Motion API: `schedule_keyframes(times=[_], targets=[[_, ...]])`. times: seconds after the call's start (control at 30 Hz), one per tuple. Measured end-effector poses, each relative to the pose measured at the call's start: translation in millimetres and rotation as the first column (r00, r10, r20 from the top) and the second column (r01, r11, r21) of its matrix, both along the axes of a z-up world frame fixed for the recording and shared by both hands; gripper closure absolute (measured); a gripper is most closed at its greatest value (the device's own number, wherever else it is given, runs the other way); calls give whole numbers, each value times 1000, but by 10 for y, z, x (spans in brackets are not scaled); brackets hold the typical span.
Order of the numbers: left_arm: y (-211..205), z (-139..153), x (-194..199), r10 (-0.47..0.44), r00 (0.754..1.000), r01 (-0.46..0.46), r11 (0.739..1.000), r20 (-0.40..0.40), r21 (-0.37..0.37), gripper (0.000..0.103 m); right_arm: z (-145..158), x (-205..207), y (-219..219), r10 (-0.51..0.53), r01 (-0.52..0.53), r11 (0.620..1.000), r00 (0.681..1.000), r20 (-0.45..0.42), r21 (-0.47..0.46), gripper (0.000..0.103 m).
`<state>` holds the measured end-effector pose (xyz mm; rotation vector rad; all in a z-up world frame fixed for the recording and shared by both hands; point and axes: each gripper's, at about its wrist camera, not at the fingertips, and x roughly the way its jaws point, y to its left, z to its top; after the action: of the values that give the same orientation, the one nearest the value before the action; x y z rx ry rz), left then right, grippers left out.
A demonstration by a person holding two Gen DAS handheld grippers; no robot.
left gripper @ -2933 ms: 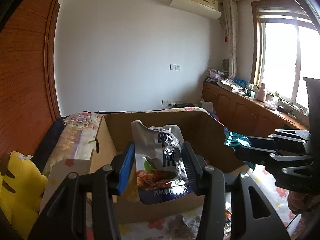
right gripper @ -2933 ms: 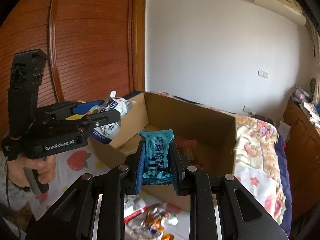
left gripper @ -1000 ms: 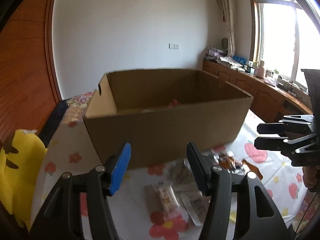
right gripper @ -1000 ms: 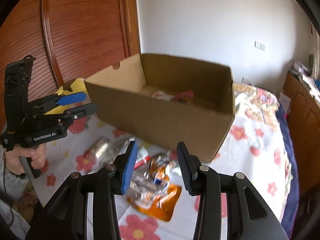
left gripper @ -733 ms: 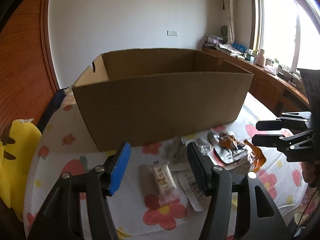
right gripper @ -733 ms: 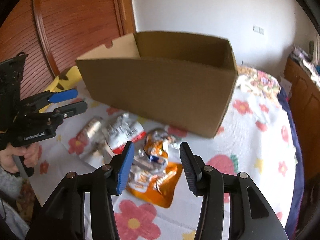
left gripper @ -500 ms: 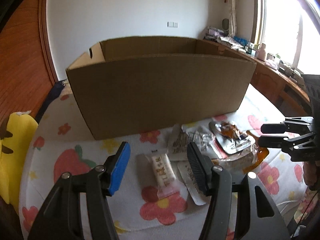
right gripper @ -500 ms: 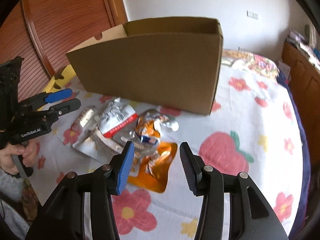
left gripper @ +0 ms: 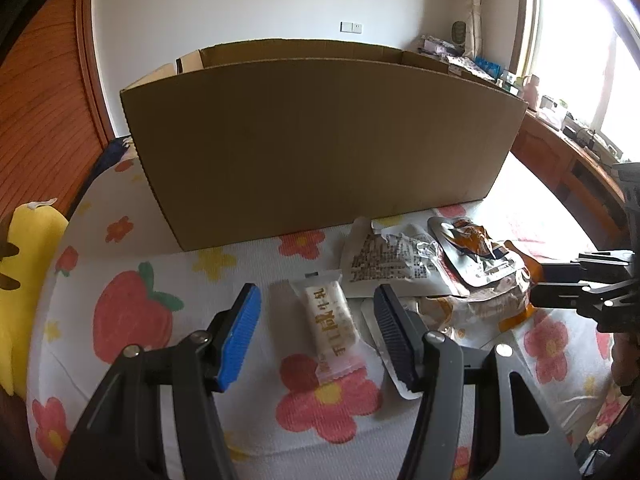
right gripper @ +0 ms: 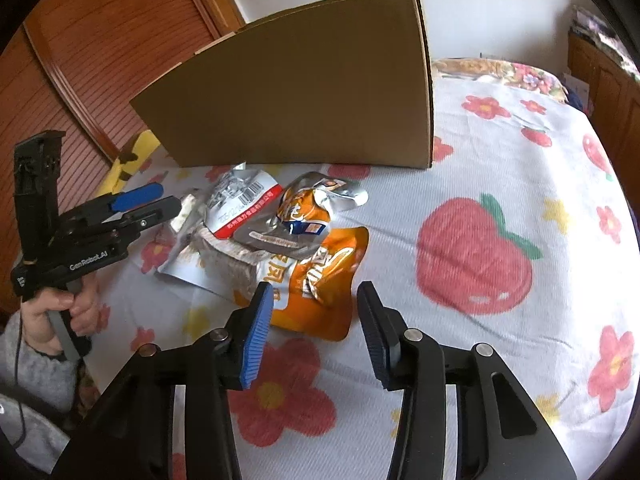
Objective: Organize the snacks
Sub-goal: 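Move left tool to the white bar while right tool grasps the orange pouch, then grasp the white bar with the left tool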
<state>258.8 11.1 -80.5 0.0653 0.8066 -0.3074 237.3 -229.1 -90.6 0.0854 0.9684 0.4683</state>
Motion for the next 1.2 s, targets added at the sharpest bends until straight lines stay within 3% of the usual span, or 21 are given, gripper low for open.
schedule_keyframes(times=[0.2, 0.4, 0.9, 1.0, 1.2], targets=[[-32, -35, 58, 7, 1000, -7, 1000, -23, 15, 44, -4, -37, -34, -12, 12, 1000, 1000, -7, -3, 86], [-26, -67, 107, 14, 999, -14, 1000, -34, 24, 44, 24, -107, -68, -4, 5, 999, 1000, -8, 32, 98], [-138, -55, 51, -20, 998, 22, 999, -53, 37, 48, 364, -563, -69, 24, -24, 1000, 992, 125, 1, 103], [-150, -38, 74, -19, 998, 22, 999, -62, 38, 54, 411, -619, -91, 28, -28, 1000, 990, 136, -2, 103], [-119, -79, 87, 3, 996, 1, 999, -94, 41, 55, 476, -681, -179, 32, -35, 999, 990, 137, 19, 103]])
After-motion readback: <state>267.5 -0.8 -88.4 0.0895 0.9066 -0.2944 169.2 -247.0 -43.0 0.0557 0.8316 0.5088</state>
